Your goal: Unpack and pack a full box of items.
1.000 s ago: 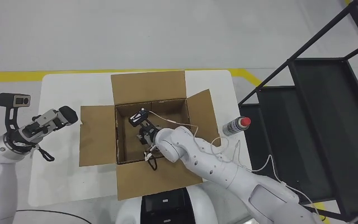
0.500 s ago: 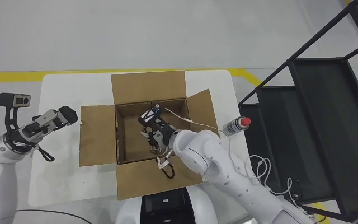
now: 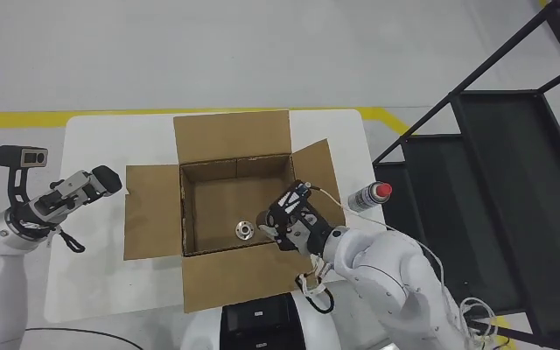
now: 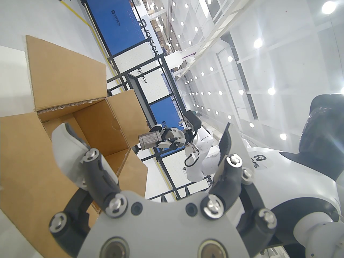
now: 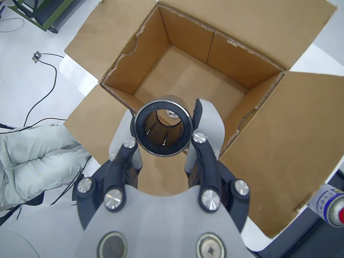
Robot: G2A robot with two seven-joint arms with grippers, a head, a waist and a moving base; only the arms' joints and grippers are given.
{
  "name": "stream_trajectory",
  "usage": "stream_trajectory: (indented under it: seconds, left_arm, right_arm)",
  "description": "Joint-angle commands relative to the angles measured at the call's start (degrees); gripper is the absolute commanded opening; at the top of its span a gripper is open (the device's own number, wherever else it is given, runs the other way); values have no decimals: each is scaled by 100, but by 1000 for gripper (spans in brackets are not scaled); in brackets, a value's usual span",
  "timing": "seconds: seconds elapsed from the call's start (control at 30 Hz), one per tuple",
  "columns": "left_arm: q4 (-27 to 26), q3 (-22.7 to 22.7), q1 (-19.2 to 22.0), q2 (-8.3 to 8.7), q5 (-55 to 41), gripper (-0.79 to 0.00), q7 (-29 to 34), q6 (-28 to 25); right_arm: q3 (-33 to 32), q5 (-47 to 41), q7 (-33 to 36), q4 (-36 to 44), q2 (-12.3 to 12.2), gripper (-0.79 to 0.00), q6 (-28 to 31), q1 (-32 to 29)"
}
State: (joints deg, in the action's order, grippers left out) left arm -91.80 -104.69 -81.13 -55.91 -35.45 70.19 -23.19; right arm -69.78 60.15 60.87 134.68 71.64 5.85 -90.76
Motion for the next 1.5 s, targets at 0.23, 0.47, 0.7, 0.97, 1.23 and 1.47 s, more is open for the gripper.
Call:
stream_trajectory:
  seconds: [0.23,0.47,0.7,0.97,1.23,1.47]
  left_arm:
    - [0,0,0,0,1,0,0,0]
    - [0,0,0,0,1,0,0,0]
    - [0,0,0,0,1,0,0,0]
    - [0,0,0,0,1,0,0,0]
    - [0,0,0,0,1,0,0,0]
    - [0,0,0,0,1,0,0,0]
  right_arm:
    - [-1045,-496,-225,-4,-153,-785,456,-963]
    - [-1794,-862,-881,-4,-232,-785,906,-1695]
    - [-1937,-1053,-1101,-4,-247,-785,1073,-1842]
    - [-1937,-1053,-1101,-4,-247,-785,1073,-1842]
    - [-1937,-1053,-1101,-4,-247,-785,1073,-1842]
    - [-1965,-953,-1193,-4,-260,-785,1087,-1849]
